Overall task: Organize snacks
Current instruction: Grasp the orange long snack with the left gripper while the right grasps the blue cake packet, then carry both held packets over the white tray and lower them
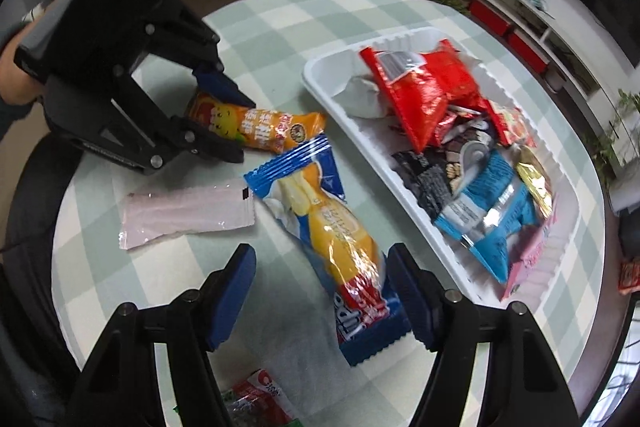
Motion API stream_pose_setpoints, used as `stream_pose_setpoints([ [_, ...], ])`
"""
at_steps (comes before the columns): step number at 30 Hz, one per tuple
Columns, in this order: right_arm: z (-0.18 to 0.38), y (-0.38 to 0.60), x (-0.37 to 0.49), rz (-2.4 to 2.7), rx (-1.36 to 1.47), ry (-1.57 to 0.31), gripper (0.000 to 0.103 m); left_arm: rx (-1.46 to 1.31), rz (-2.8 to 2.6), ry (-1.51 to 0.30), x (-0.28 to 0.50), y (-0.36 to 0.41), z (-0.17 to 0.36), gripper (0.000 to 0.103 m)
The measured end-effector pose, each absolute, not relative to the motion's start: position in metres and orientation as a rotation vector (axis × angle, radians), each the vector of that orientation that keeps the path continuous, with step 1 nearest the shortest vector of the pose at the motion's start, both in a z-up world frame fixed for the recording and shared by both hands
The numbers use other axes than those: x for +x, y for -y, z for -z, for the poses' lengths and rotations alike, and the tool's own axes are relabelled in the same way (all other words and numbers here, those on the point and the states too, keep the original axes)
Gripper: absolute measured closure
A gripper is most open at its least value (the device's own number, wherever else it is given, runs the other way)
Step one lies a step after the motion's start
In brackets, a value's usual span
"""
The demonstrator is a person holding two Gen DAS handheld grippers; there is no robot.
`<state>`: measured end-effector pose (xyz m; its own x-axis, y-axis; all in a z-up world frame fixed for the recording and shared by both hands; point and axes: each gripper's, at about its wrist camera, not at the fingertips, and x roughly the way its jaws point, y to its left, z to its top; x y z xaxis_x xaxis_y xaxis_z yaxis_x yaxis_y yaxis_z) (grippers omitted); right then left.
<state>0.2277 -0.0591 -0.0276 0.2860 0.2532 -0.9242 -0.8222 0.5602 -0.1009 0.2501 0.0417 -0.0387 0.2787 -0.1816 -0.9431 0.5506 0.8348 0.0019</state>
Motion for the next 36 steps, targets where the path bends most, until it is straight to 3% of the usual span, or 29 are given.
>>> stream_pose_setpoints([
  [8,0.052,0.06,0.245,-0.78,-0.633,-1.164,0.036,0.401,0.514,-1.182,0.248,-0.037,0.037,0.078],
  [10,0.051,0.066,0.249,-0.774,-0.588,-1.184,0.042,0.411,0.513,-1.172,0.245,-0.035,0.036,0.081],
  [12,0.049,0.071,0.25,-0.767,-0.556,-1.192,0.059,0.413,0.509,-1.165,0.244,-0.034,0.037,0.083],
  [15,0.045,0.081,0.247,-0.766,-0.498,-1.205,0.071,0.403,0.506,-1.162,0.241,-0.035,0.036,0.084],
  [25,0.027,0.112,0.198,-0.751,-0.362,-1.118,0.073,0.317,0.479,-1.116,0.213,-0.049,0.028,0.086],
  [36,-0.012,0.181,0.171,-0.661,0.088,-0.986,0.073,-0.01,0.567,-0.946,0.191,-0.062,-0.032,0.086],
])
